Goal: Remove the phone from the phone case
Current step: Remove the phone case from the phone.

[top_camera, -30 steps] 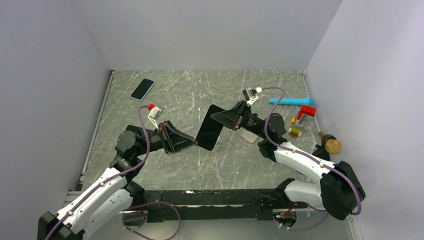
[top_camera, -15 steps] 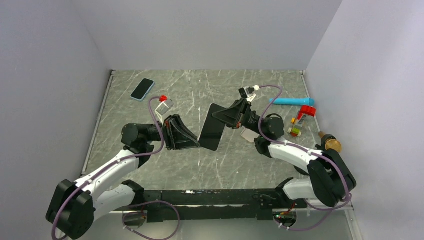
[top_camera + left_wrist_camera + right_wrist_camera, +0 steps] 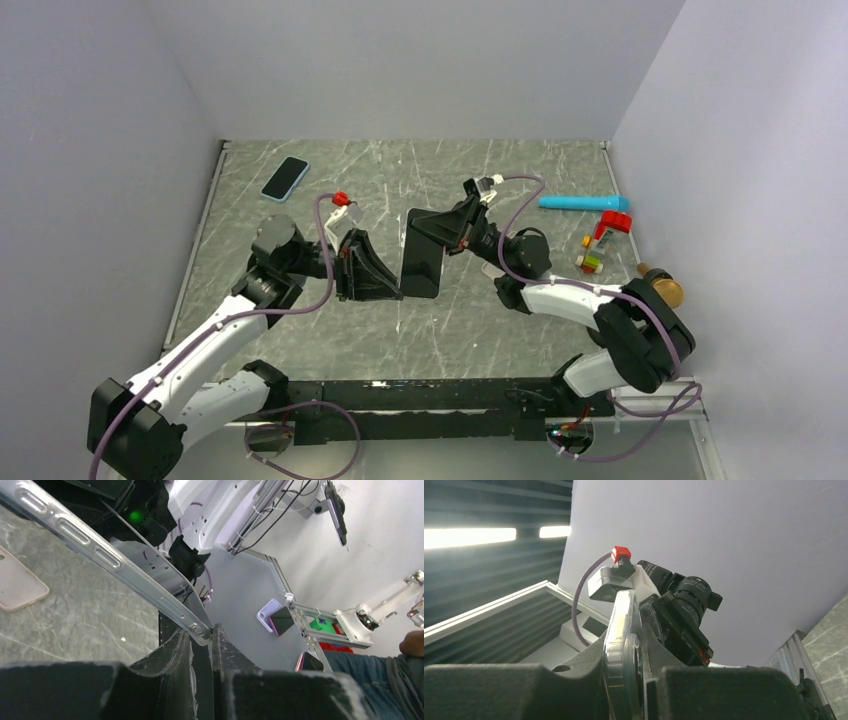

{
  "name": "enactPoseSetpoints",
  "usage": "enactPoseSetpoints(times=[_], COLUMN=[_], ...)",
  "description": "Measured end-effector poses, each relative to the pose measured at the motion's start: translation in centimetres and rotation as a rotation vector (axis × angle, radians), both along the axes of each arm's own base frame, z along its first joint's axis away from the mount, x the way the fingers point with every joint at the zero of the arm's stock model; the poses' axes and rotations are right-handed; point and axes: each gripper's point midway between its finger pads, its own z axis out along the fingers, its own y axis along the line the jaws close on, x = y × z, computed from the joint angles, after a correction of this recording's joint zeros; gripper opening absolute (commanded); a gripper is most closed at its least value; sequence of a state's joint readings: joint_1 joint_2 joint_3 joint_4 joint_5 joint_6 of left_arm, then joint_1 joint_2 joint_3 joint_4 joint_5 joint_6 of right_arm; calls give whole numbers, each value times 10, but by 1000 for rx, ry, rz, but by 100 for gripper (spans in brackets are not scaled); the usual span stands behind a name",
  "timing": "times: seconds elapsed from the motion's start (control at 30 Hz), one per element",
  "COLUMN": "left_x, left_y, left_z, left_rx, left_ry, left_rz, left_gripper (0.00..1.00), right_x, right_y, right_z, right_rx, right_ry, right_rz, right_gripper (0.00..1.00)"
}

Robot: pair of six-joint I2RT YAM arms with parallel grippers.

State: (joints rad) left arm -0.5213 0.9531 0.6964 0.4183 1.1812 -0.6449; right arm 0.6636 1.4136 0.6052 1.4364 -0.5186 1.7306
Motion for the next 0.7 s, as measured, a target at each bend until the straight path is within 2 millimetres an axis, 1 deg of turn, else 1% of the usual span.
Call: enactPoseSetpoints(times=[0.1,0.17,0.37,0.53,0.7], left_x=[1,3,8,9,12], left_y=[0,-1,1,3,5], left_z=[-11,-14,-15,-18,-28], left_rx=[35,58,99,112,143], left_ry=[-6,-18,-59,-101,-151], left_rz=[-18,-22,4,39,53], left_gripper=[0,0,0,0,0], right_x=[2,4,7,8,12], right_y=[5,6,5,8,12], right_z=[-5,-6,-5,-8,-16], right_rx=[-7,-9,0,-3,-15], right_ry=[25,32,36,50,76], right_rz=[-1,-5,-27,-28,-24], right_gripper=[0,0,0,0,0])
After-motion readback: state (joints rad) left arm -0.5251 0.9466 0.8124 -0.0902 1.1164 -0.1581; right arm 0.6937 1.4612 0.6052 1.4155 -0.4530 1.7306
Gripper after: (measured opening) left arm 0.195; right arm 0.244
